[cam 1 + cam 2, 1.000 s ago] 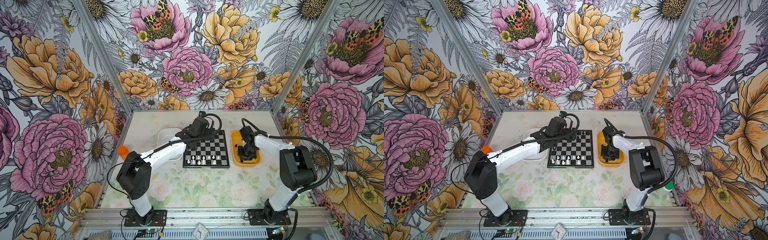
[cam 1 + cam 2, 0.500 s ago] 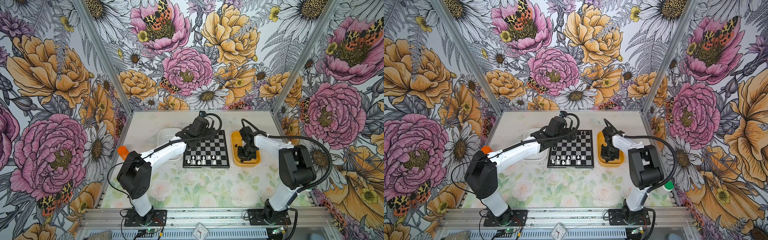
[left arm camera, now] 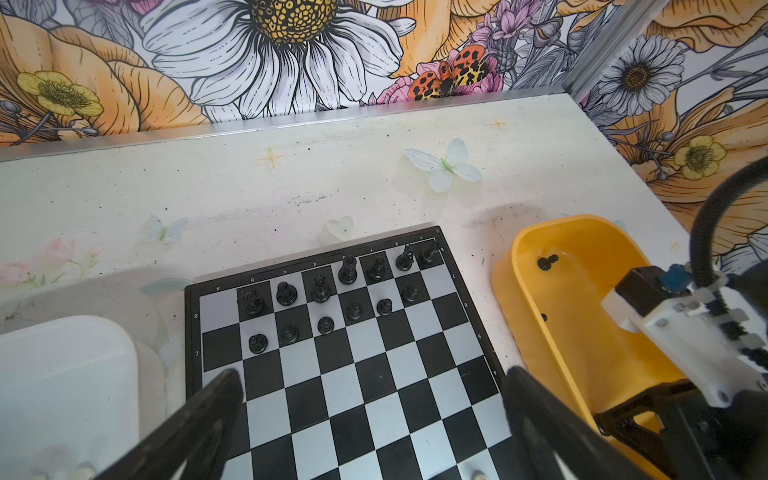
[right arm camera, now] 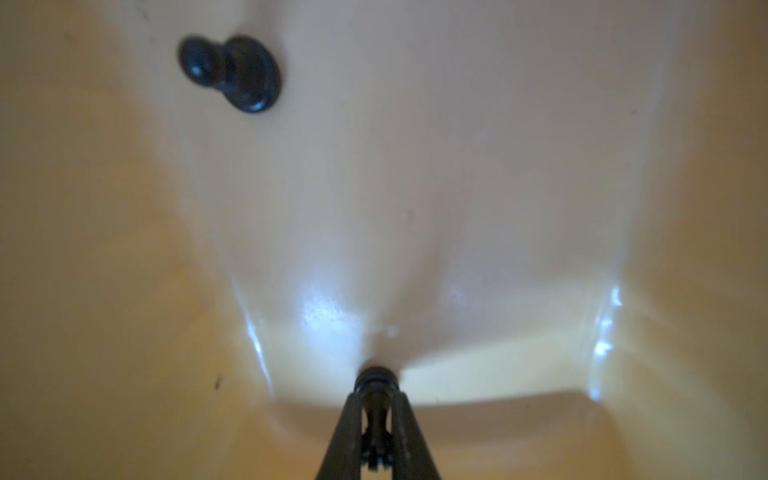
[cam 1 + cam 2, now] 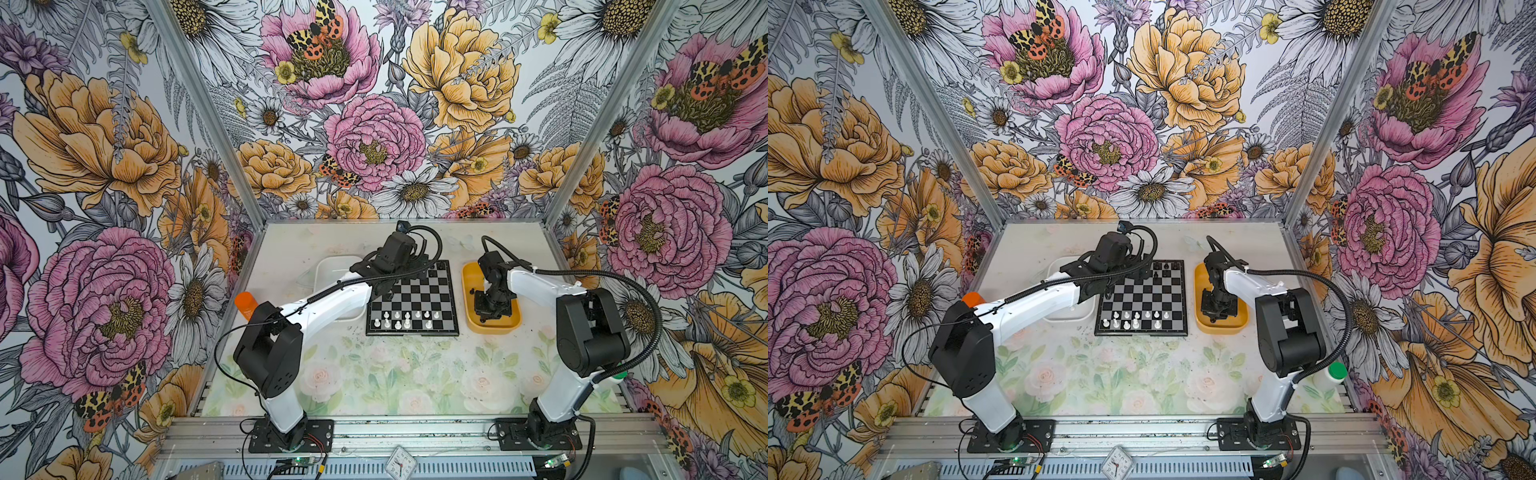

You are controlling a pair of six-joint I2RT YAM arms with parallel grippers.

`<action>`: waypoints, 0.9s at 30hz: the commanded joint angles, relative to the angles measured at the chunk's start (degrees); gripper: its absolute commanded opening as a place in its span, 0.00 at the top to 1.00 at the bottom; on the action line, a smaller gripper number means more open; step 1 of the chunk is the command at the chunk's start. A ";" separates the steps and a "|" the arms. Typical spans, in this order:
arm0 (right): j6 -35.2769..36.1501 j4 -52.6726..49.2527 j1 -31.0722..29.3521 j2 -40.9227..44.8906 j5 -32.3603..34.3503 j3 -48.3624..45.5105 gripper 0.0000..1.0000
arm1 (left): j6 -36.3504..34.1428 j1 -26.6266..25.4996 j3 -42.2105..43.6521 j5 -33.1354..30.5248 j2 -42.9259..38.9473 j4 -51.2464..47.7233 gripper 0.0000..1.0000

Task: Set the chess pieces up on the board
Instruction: 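Close the right gripper on the black pawn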

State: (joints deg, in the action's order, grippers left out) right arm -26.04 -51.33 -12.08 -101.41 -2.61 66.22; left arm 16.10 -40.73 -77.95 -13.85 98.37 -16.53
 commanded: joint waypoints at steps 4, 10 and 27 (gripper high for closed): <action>1.25 0.66 0.47 -1.29 1.57 2.57 0.87 | 0.01 0.27 -1.86 0.29 0.69 -0.34 0.01; 1.94 0.53 1.20 -2.59 2.07 4.68 0.87 | -0.25 0.59 -2.20 -0.21 0.61 -0.69 0.01; 3.36 -0.08 2.32 -8.09 2.91 12.64 0.88 | -1.08 1.81 -2.82 -0.48 0.52 -1.04 0.01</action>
State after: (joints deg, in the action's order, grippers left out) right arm -23.77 -51.35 -10.11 -108.47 -0.89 76.97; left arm 16.03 -39.81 -78.96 -13.91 98.37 -17.30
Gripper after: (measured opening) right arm 0.131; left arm 0.989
